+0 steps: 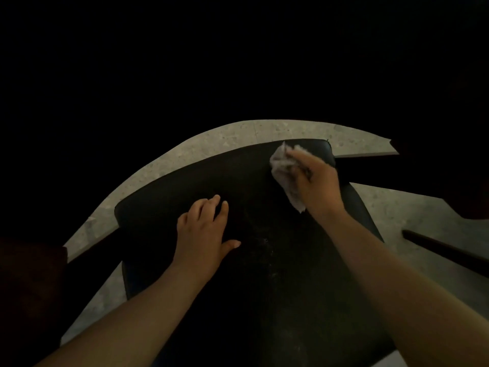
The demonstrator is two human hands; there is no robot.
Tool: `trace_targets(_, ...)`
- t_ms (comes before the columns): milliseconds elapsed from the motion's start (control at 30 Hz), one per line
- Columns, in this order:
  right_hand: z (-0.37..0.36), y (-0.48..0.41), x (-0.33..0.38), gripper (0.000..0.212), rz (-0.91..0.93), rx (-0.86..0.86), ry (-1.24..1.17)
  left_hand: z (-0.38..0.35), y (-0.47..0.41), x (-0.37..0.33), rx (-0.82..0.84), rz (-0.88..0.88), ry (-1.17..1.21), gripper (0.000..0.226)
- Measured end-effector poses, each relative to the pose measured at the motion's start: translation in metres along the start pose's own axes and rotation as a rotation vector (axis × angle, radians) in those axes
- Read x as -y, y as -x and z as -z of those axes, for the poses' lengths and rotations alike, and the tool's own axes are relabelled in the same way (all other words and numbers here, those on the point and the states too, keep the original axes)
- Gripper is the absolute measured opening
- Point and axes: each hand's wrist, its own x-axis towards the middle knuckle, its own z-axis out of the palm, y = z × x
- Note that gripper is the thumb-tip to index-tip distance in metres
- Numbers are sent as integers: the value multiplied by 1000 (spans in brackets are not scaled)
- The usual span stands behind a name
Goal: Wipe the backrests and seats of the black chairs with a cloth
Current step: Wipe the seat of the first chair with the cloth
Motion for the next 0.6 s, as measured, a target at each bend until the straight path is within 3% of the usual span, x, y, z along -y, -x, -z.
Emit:
trace_targets(67, -4, -26, -1, 36, -18, -76, 65, -1, 0, 1, 5, -5, 3, 84)
trace_targets(233, -35, -47, 4, 44, -57, -48, 281, -2, -1, 1, 27, 0, -10, 84)
trace_targets(333, -41, -24, 8, 36, 38, -54, 250, -2, -1, 1, 23, 2, -8, 84)
trace_targets(500, -10, 6, 10, 27, 0, 171, -47, 0, 1, 0, 10, -8, 10, 83)
trace_targets(600, -1, 6, 5, 29, -15, 40, -41, -1, 1, 2, 10, -14, 10, 83)
